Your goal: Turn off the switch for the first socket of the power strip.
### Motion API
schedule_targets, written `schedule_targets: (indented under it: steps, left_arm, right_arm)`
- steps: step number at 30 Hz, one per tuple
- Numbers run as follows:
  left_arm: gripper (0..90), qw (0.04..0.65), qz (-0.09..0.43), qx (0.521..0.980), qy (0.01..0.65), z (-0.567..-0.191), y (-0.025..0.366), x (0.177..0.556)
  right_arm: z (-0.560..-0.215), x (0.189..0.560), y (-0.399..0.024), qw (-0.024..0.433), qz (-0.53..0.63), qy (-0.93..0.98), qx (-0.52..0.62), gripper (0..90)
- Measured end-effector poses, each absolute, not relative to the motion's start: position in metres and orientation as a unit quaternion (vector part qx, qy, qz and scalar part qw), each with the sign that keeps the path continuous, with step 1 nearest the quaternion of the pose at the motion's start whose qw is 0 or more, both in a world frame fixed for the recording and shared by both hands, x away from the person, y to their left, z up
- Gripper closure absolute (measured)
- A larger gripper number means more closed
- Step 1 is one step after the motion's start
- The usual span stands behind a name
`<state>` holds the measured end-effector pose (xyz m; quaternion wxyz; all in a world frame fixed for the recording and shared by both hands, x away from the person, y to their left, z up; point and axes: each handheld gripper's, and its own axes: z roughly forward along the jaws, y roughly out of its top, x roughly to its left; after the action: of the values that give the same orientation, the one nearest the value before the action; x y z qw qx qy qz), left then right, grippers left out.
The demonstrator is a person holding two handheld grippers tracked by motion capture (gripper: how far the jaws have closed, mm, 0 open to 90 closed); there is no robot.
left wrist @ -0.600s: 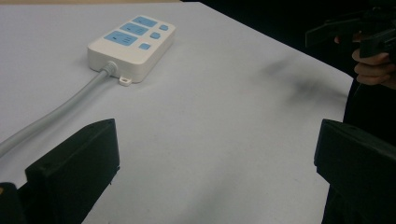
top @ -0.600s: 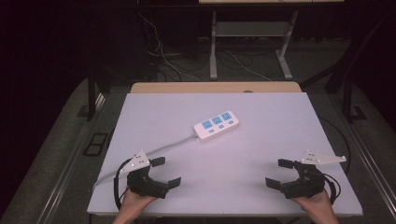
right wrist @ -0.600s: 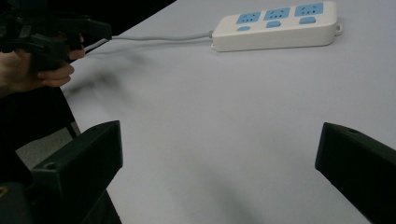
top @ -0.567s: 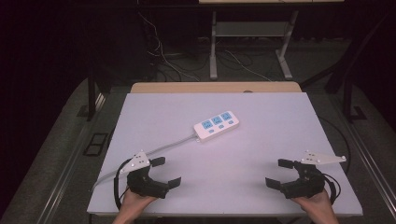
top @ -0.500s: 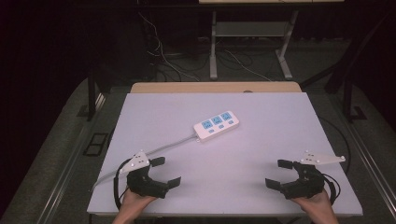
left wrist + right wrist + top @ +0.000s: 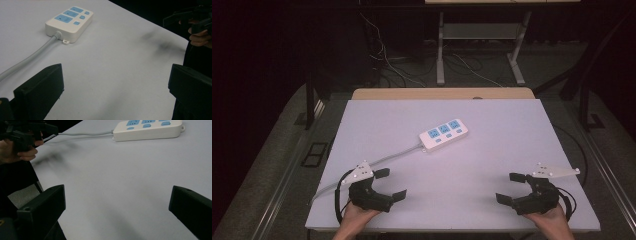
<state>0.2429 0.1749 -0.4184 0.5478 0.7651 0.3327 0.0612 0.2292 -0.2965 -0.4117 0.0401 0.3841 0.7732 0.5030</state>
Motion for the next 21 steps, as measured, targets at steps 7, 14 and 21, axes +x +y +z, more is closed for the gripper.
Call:
schedule_targets:
  steps: [7, 14, 21]
  left_arm:
    - [0.0, 0.543, 0.060, 0.769, 0.331, -0.416, 0.174, 0.241]
    - [0.0, 0.538, 0.062, 0.775, 0.326, -0.411, 0.172, 0.243]
    - [0.0, 0.524, 0.059, 0.782, 0.332, -0.405, 0.169, 0.248]
  right_arm:
    - [-0.413, 0.230, -0.298, 0.041, 0.501, 0.772, 0.388, 0.5]
    - [-0.413, 0.230, -0.300, 0.041, 0.498, 0.772, 0.393, 0.5]
    - [-0.414, 0.230, -0.301, 0.042, 0.497, 0.772, 0.395, 0.5]
